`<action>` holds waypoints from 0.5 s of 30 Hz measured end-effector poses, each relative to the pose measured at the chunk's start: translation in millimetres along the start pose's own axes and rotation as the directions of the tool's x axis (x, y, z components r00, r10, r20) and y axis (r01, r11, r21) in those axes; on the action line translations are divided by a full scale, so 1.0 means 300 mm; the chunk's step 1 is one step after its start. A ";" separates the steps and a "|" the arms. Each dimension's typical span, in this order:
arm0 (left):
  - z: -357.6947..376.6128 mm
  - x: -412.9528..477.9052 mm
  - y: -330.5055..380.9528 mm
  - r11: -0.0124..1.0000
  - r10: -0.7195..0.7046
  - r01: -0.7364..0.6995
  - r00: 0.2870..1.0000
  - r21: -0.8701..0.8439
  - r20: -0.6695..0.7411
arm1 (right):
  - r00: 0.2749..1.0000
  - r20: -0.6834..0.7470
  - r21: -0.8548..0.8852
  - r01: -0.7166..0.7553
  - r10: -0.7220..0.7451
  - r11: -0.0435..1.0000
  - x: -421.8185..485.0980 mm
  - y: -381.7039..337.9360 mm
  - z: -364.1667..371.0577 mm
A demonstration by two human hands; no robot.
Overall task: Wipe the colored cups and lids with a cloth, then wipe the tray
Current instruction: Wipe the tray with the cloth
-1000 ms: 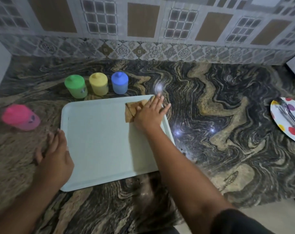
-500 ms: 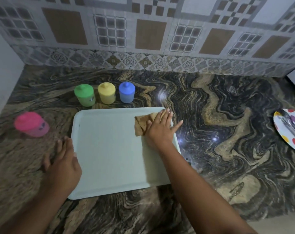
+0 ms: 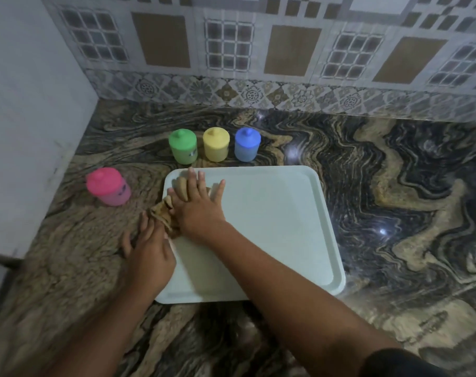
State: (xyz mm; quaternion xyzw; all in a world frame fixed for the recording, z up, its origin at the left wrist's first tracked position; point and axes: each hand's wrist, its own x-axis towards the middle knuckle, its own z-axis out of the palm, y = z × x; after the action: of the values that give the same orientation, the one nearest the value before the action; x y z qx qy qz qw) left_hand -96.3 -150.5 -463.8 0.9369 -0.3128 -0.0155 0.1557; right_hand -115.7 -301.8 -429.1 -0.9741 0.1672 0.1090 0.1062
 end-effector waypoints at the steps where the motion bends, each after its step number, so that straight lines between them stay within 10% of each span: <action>1: -0.001 0.000 0.001 1.000 0.002 -0.002 1.000 0.005 0.004 | 0.999 0.003 -0.021 0.054 -0.054 0.998 -0.031 0.026 0.004; 9: -0.004 -0.003 0.012 0.999 0.015 -0.017 0.998 0.043 0.061 | 0.994 0.000 0.002 -0.114 0.114 0.994 0.033 0.007 -0.020; 15: -0.006 0.002 0.010 0.999 -0.016 0.013 0.996 0.034 0.087 | 0.988 0.081 -0.057 0.135 -0.130 0.989 -0.276 0.039 0.052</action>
State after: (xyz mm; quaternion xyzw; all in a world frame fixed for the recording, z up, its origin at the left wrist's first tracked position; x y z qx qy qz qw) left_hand -97.4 -152.6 -461.1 0.9400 -0.3127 -0.0523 0.1262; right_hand -198.8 -283.6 -425.5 -0.9809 0.0943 0.1445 0.0893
